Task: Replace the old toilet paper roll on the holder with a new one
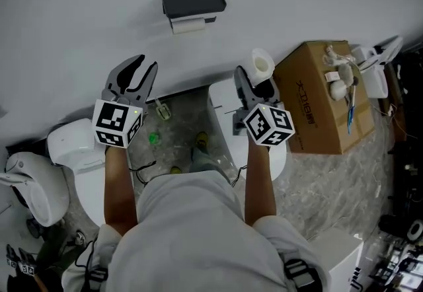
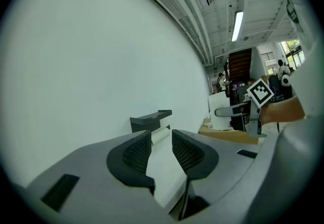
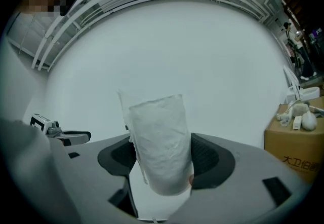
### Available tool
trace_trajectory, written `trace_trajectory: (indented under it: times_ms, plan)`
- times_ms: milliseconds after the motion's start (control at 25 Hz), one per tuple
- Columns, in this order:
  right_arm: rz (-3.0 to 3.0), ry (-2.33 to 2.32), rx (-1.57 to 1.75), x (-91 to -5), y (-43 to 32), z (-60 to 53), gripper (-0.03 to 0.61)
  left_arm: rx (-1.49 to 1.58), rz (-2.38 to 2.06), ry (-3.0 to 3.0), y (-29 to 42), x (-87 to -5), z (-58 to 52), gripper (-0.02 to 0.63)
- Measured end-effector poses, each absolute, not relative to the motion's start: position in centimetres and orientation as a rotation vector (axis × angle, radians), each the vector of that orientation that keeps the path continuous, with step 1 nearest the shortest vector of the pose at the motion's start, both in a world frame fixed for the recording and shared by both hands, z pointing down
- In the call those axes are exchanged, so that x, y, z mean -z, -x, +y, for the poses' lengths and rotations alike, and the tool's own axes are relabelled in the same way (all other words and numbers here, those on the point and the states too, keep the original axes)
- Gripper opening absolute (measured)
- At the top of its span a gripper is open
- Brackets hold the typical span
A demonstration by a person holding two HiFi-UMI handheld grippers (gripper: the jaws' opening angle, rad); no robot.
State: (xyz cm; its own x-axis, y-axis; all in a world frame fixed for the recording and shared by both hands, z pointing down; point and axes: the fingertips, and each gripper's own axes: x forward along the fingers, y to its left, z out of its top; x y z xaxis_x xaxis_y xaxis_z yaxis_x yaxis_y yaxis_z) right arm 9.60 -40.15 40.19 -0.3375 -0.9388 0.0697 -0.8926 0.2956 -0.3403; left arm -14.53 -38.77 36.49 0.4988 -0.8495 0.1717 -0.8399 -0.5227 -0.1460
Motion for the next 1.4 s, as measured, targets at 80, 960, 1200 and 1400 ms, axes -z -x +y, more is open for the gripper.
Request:
trace_trajectory:
  times_ms: [80, 960, 1200, 1400]
  plan:
    - [2.385, 1.68, 0.529, -40.1, -10.6, -42.2, 0.311, 0.375, 1.51, 2.668, 13.4, -36.6, -40.5, 0.123]
    - [2.419, 1.533, 0.597, -41.6, -15.5, -53.9, 0.311, 0.954, 1.364, 2.299, 5.6, -41.9, -50.6, 0.147]
    - [2.406, 1.494, 0.612, -41.3, -16.2, -54.9, 0.311, 1.066, 1.336, 2.202, 4.9, -42.7, -52.1, 0.18]
    - [2.413, 1.486, 0.636, -42.0, -16.4, -55.8, 0.311, 1.21, 1.31, 2.088, 5.0, -44.2, -53.4, 0.209]
